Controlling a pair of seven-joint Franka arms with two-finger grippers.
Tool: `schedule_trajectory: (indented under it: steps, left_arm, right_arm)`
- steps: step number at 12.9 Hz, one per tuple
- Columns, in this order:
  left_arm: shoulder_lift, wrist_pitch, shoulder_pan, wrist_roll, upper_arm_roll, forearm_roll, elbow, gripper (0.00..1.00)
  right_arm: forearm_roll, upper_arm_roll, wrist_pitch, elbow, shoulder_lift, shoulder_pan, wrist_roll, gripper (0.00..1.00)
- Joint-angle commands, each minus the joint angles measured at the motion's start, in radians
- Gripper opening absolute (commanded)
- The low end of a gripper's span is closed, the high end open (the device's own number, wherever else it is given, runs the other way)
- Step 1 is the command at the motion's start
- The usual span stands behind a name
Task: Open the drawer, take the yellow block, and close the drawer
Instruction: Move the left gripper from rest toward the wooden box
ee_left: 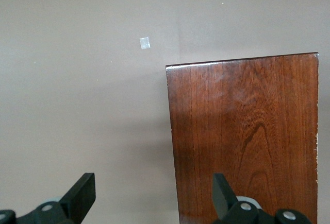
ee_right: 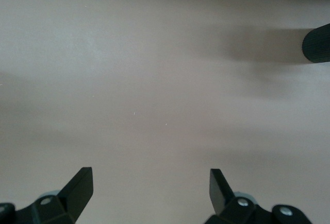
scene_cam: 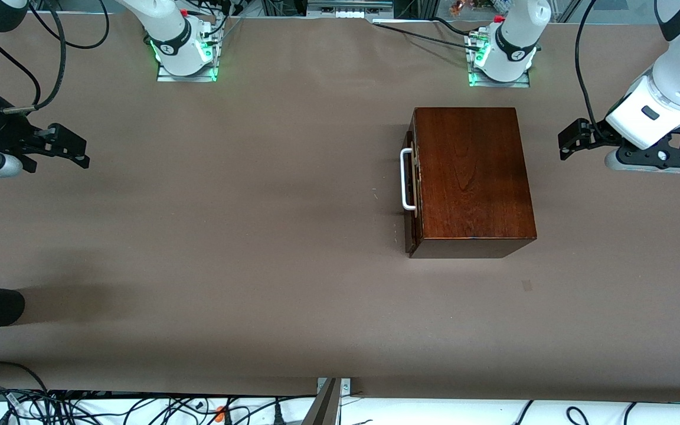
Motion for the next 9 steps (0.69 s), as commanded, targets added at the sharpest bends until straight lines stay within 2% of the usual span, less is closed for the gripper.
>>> schedule_trajectory:
  steps: [1,9]
  left_arm:
    - [0.011,-0.027,0.000,-0.006,0.001,-0.017,0.032,1.00]
    - [0.011,-0.073,-0.008,-0.004,-0.002,-0.021,0.039,1.00]
  right_arm:
    - [0.016,0.002,-0.004,0.016,0.006,-0.007,-0.002,1.00]
    - [0.018,0.002,-0.003,0.016,0.006,-0.012,-0.002,1.00]
